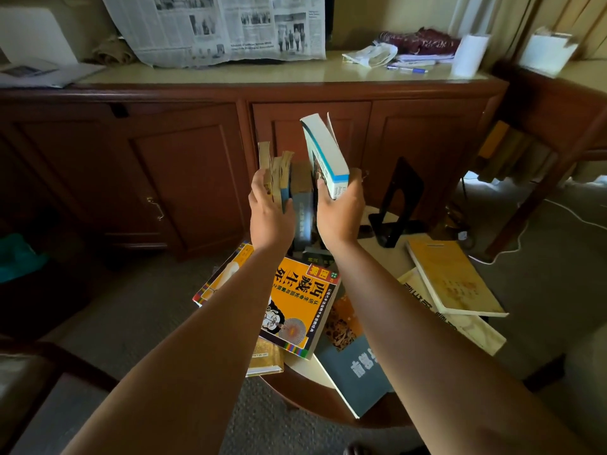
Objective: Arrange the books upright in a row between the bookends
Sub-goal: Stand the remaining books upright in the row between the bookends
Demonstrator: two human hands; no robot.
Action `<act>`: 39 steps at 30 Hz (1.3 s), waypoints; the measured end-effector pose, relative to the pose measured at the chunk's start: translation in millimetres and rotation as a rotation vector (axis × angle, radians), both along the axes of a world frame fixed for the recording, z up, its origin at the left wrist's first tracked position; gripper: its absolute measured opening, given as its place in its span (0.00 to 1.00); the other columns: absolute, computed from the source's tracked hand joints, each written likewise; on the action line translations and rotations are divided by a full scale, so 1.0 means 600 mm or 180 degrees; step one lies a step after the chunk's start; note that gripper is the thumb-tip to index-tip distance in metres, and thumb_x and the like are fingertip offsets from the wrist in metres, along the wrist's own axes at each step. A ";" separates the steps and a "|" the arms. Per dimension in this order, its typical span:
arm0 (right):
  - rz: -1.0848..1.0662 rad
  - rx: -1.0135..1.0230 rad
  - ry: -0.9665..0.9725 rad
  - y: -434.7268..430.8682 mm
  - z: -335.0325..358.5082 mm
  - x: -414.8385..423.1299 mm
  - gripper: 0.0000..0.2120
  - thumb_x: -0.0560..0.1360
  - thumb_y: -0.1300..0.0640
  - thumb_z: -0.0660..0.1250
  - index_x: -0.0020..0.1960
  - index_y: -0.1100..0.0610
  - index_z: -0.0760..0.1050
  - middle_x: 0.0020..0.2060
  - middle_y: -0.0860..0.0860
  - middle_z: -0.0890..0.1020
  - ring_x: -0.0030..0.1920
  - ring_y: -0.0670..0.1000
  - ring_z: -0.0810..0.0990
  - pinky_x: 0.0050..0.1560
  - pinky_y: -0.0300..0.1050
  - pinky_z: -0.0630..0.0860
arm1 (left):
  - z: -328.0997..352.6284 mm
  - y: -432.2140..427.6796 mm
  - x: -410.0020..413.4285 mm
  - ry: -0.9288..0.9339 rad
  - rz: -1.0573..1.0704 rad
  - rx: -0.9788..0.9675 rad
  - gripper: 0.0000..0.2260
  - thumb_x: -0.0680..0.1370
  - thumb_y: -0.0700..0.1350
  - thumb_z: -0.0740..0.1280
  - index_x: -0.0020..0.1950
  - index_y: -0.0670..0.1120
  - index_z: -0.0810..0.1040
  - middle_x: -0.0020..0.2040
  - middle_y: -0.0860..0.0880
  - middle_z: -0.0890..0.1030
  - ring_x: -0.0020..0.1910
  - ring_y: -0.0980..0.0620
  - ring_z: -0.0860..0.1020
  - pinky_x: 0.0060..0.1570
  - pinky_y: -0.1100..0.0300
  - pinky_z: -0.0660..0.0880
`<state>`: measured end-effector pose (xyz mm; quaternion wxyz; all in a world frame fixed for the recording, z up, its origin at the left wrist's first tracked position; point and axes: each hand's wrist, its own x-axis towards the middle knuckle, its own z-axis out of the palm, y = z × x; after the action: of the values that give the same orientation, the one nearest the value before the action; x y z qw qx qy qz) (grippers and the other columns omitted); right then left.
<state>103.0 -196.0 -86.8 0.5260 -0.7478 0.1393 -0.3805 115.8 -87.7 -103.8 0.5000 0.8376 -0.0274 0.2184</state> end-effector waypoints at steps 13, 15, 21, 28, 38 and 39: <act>0.1290 0.0473 0.1109 0.000 -0.067 0.076 0.40 0.78 0.28 0.54 0.82 0.49 0.51 0.78 0.54 0.65 0.75 0.57 0.69 0.71 0.57 0.71 | -0.023 0.022 0.018 -0.0188 0.0039 -0.0037 0.33 0.78 0.49 0.75 0.79 0.54 0.62 0.71 0.49 0.74 0.56 0.58 0.72 0.46 0.60 0.71; 0.1329 0.0588 0.1143 0.004 -0.055 0.074 0.37 0.81 0.32 0.52 0.83 0.48 0.47 0.81 0.53 0.60 0.77 0.58 0.66 0.71 0.56 0.67 | -0.025 0.022 0.020 -0.0178 0.0065 -0.0048 0.33 0.78 0.48 0.75 0.78 0.55 0.62 0.71 0.50 0.74 0.57 0.59 0.72 0.48 0.60 0.71; 0.1576 0.0493 0.1478 -0.013 -0.045 0.059 0.33 0.83 0.33 0.45 0.83 0.45 0.48 0.81 0.52 0.59 0.79 0.58 0.61 0.73 0.59 0.62 | -0.027 0.034 0.024 -0.0126 -0.0084 -0.0004 0.36 0.76 0.47 0.77 0.79 0.59 0.61 0.71 0.53 0.73 0.59 0.60 0.72 0.52 0.57 0.75; 0.1637 0.0170 0.1757 -0.020 -0.029 0.044 0.32 0.84 0.34 0.45 0.83 0.47 0.45 0.82 0.53 0.57 0.80 0.59 0.58 0.75 0.62 0.59 | -0.052 0.079 0.041 0.0011 -0.0401 0.0022 0.51 0.70 0.49 0.82 0.84 0.57 0.52 0.76 0.52 0.73 0.71 0.53 0.76 0.66 0.55 0.77; 0.1719 0.0196 0.1935 -0.023 -0.023 0.026 0.35 0.83 0.33 0.43 0.84 0.49 0.43 0.83 0.51 0.52 0.82 0.57 0.53 0.77 0.61 0.54 | -0.073 0.077 0.059 0.0088 -0.0388 0.0093 0.38 0.72 0.57 0.79 0.78 0.52 0.69 0.65 0.52 0.80 0.61 0.55 0.80 0.60 0.54 0.81; 0.1695 0.0172 0.1903 -0.027 -0.022 0.024 0.35 0.83 0.32 0.45 0.84 0.49 0.46 0.83 0.52 0.54 0.81 0.57 0.55 0.76 0.58 0.56 | -0.073 0.077 0.057 0.0138 -0.0410 0.0063 0.38 0.72 0.58 0.79 0.79 0.53 0.68 0.66 0.52 0.80 0.61 0.54 0.80 0.62 0.53 0.80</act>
<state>117.3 -212.0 -100.2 0.5620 -0.8214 0.0975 0.0073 150.2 -41.7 -147.5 0.5051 0.8435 -0.0727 0.1673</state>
